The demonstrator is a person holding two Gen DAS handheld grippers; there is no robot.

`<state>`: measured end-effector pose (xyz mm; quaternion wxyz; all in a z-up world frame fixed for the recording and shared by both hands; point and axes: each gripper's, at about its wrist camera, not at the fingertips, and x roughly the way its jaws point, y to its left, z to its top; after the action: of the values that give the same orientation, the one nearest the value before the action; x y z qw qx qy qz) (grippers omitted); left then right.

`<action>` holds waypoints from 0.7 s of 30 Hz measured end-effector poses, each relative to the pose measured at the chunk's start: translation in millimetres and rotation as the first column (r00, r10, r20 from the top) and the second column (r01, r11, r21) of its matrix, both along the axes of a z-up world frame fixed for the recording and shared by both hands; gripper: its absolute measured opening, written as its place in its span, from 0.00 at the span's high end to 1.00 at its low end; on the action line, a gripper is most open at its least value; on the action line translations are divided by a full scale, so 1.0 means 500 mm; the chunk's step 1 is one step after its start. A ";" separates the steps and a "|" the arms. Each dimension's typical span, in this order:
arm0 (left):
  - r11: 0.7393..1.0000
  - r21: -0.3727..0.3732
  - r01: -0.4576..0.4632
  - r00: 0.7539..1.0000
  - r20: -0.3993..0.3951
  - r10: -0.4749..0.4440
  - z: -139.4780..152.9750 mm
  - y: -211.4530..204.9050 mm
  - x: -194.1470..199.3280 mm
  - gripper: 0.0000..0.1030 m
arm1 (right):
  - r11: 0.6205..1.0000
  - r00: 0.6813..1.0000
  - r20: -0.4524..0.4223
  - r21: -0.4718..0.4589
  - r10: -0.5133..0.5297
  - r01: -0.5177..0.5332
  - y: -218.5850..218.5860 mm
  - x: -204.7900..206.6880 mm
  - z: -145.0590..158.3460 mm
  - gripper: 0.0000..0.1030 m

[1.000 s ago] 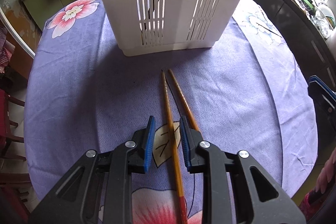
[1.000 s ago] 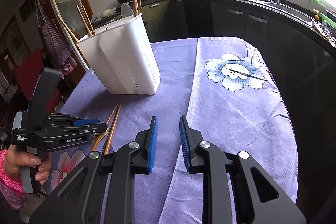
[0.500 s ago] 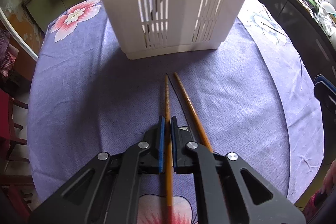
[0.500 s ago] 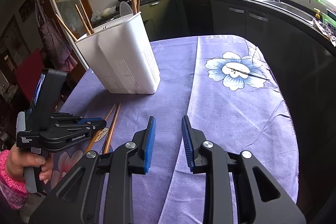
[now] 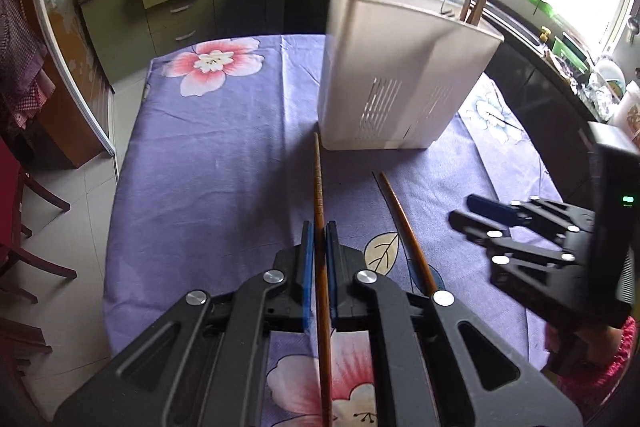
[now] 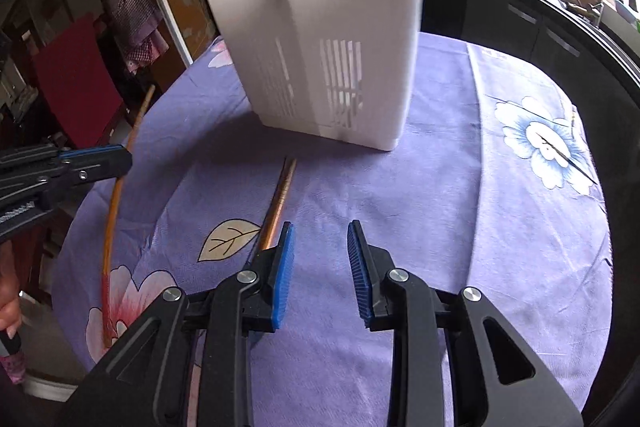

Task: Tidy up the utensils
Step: 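Close the left tool on one chopstick while the right tool grasps the other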

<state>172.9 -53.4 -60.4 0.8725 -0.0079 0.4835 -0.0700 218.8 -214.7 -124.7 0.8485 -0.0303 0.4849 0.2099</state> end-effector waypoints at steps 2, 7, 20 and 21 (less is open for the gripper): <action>1.000 -0.008 0.003 1.000 0.008 -0.003 0.007 0.009 -0.006 0.94 | 1.000 1.000 -0.011 -0.028 0.012 -0.012 0.033 0.014 -0.014 0.73; 0.999 -0.021 0.026 1.000 0.017 -0.026 0.013 0.004 -0.015 0.94 | 0.996 0.999 -0.030 -0.085 0.011 -0.013 0.081 0.043 -0.039 0.73; 0.999 -0.038 0.028 0.999 0.031 -0.027 0.024 0.020 -0.032 0.94 | 0.995 0.999 -0.045 -0.101 0.016 -0.020 0.135 0.058 -0.049 0.93; 0.999 -0.038 0.027 0.999 0.032 -0.025 0.024 0.022 -0.033 0.94 | 0.995 0.999 -0.046 -0.094 0.014 -0.018 0.135 0.062 -0.052 0.93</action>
<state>156.2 -42.6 -48.3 0.8787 -0.0171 0.4684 -0.0906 249.9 -147.4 -150.7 0.8333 -0.0695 0.5130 0.1942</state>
